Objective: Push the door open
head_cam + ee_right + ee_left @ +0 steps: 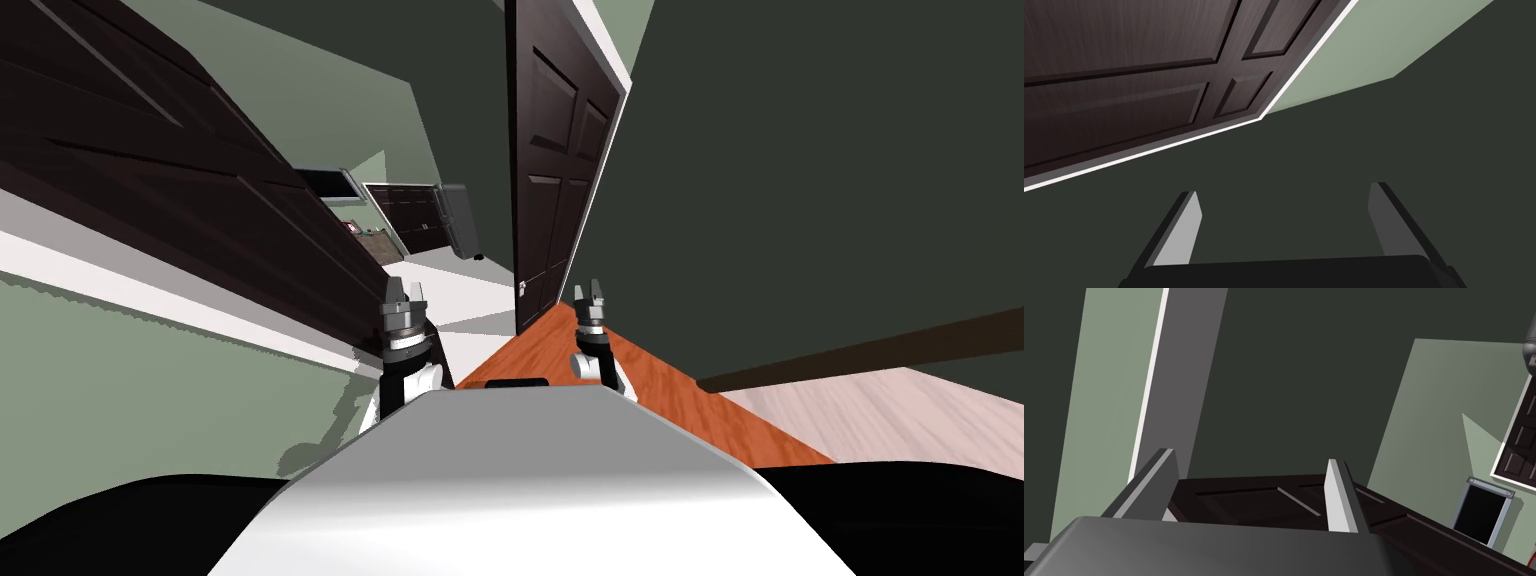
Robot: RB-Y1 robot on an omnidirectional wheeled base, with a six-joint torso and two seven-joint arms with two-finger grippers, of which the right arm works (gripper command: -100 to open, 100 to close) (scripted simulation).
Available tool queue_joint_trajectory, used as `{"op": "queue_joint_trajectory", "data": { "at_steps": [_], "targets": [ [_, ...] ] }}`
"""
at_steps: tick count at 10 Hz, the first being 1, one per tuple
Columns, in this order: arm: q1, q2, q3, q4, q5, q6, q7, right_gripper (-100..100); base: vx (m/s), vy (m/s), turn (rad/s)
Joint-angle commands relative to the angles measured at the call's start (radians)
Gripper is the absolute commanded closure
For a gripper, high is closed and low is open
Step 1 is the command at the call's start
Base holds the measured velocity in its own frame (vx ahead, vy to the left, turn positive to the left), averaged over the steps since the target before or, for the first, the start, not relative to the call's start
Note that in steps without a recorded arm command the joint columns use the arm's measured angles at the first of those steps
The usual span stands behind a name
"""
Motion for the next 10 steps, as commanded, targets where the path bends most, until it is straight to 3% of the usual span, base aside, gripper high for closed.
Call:
{"op": "queue_joint_trajectory", "data": {
  "at_steps": [1, 3, 10],
  "targets": [
    [-0.022, -0.004, 0.005, 0.05, 0.001, -0.001, -0.007, -100, 0.04, -0.054, 0.049],
    [-0.05, -0.006, 0.023, 0.121, 0.008, -0.009, -0.015, -100, 0.07, -0.077, 0.116],
    [-0.108, -0.007, 0.06, 0.294, 0.022, -0.026, -0.032, -100, 0.053, -0.058, 0.061]
  ]
}}
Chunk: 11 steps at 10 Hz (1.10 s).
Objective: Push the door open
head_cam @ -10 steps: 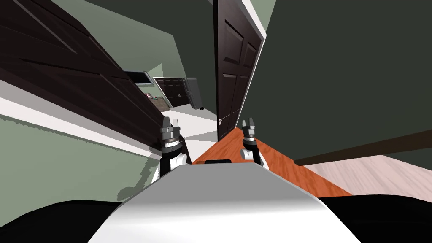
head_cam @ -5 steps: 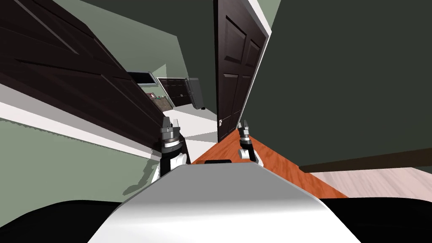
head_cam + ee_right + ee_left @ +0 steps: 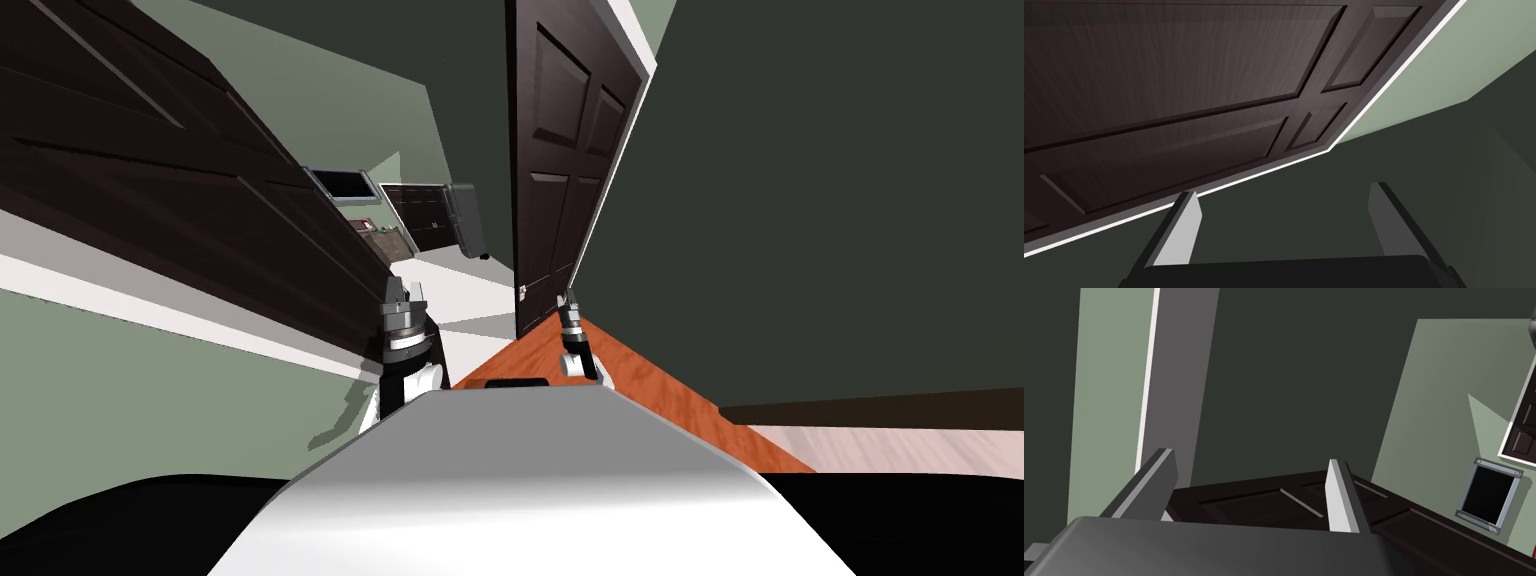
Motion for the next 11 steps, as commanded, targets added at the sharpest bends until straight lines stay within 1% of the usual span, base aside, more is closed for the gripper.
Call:
{"op": "queue_joint_trajectory", "data": {
  "at_steps": [1, 2, 4, 5, 7, 8, 10, 11],
  "targets": [
    [-0.018, -0.001, 0.015, 0.05, 0.005, -0.005, -0.008, -100, 0.052, -0.084, 0.122],
    [-0.018, -0.001, 0.015, 0.065, 0.005, -0.005, -0.008, -100, 0.059, -0.068, 0.053],
    [-0.048, 0.0, 0.034, 0.138, 0.012, -0.013, -0.017, -100, 0.063, -0.074, 0.104],
    [-0.048, 0.0, 0.034, 0.152, 0.012, -0.013, -0.017, -100, 0.049, -0.066, 0.039],
    [-0.078, 0.002, 0.053, 0.224, 0.019, -0.022, -0.025, -100, 0.055, -0.071, 0.087],
    [-0.078, 0.002, 0.053, 0.239, 0.019, -0.022, -0.025, -100, 0.039, -0.06, 0.051],
    [-0.107, 0.005, 0.072, 0.306, 0.026, -0.03, -0.034, -100, 0.05, -0.08, 0.101],
    [-0.107, 0.005, 0.072, 0.324, 0.026, -0.03, -0.034, -100, 0.05, -0.073, 0.033]
  ]
}}
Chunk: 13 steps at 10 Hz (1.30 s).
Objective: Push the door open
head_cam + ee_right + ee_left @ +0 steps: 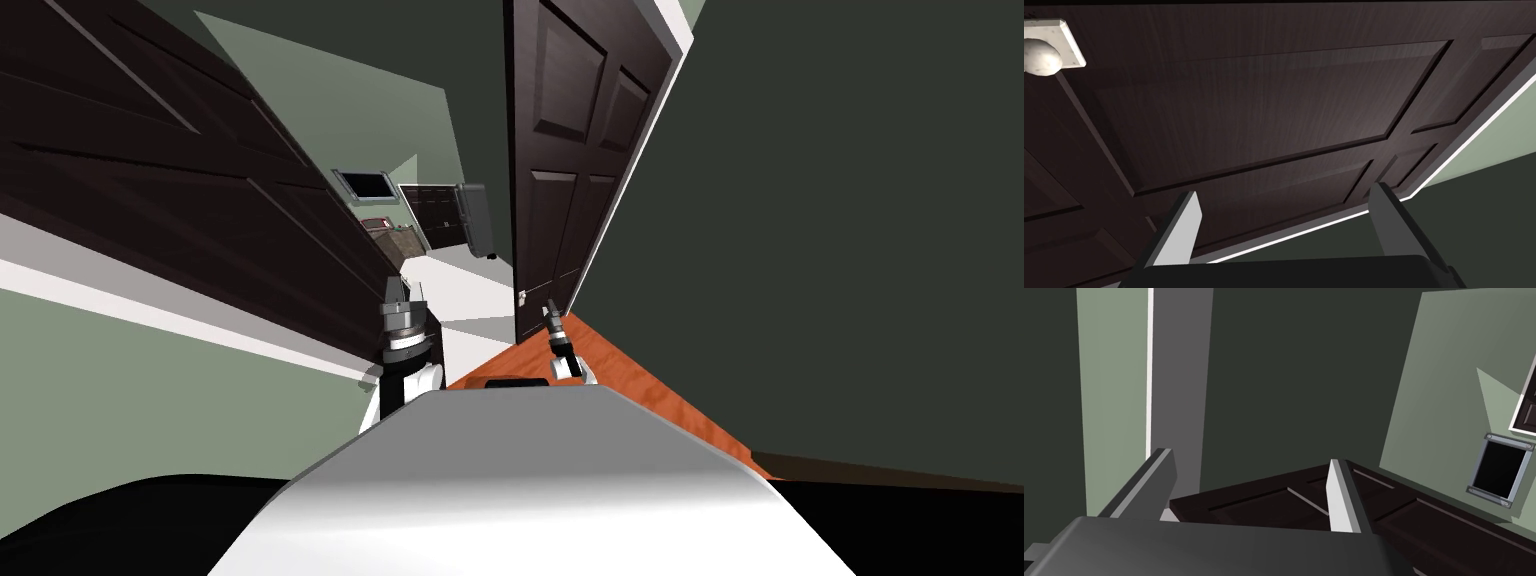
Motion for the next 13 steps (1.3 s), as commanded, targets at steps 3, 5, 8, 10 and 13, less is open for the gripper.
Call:
{"op": "queue_joint_trajectory", "data": {
  "at_steps": [3, 5, 8, 10, 13],
  "targets": [
    [-0.037, 0.0, 0.017, 0.094, 0.006, -0.018, -0.012, -100, 0.028, -0.04, 0.057],
    [-0.051, 0.002, 0.026, 0.146, 0.009, -0.022, -0.016, -100, 0.039, -0.057, 0.049],
    [-0.078, 0.007, 0.043, 0.224, 0.015, -0.029, -0.024, -100, 0.04, -0.073, 0.069],
    [-0.091, 0.01, 0.052, 0.269, 0.019, -0.033, -0.028, -100, 0.044, -0.056, 0.062],
    [-0.128, 0.018, 0.075, 0.374, 0.027, -0.044, -0.039, -100, 0.069, -0.091, 0.093]
  ]
}}
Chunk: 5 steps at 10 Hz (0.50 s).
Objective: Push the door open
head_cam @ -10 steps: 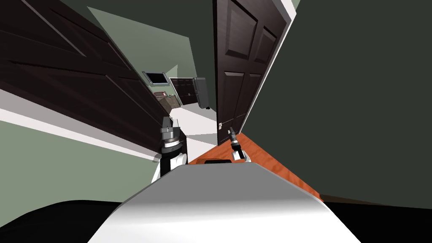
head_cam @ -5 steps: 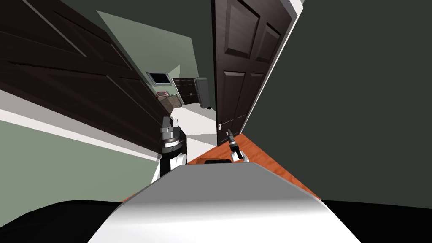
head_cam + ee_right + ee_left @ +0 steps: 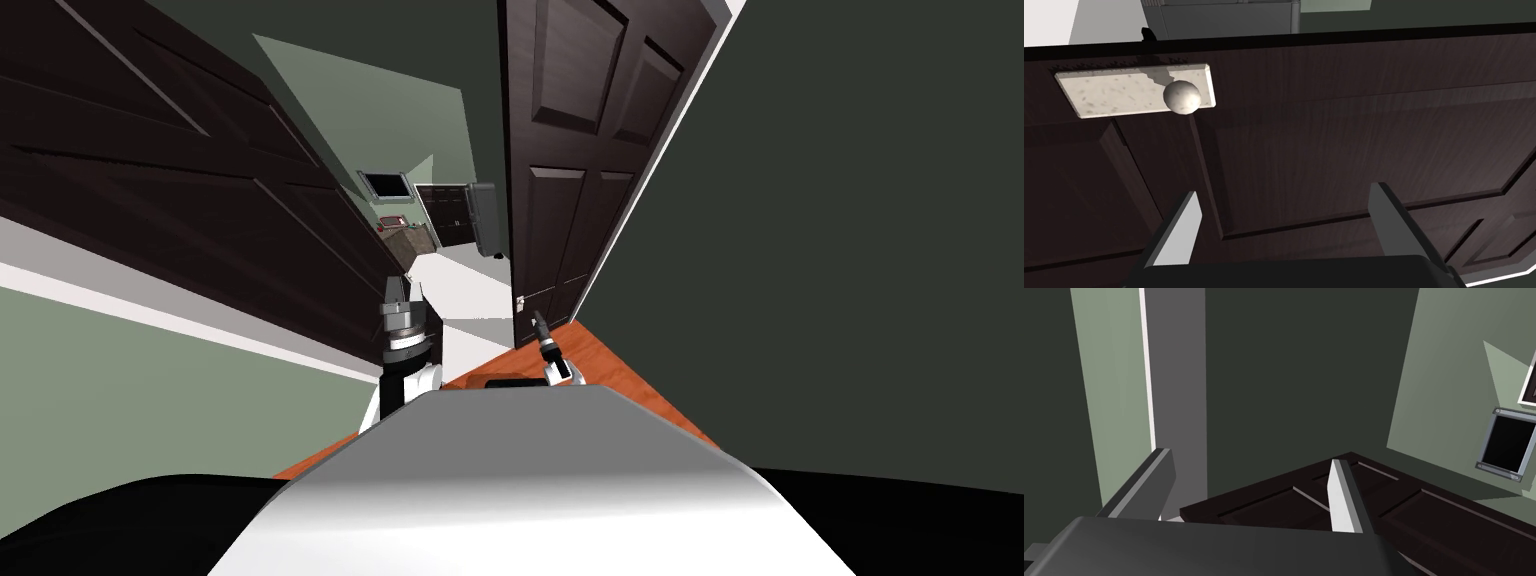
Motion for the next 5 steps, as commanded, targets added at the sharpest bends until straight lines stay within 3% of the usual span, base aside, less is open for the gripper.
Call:
{"op": "queue_joint_trajectory", "data": {
  "at_steps": [1, 5],
  "targets": [
    [-0.007, 0.0, 0.005, 0.028, 0.002, -0.002, -0.004, -100, 0.042, -0.079, 0.028],
    [-0.048, 0.012, 0.031, 0.146, 0.011, -0.013, -0.016, -100, 0.05, -0.074, 0.073]
  ]
}}
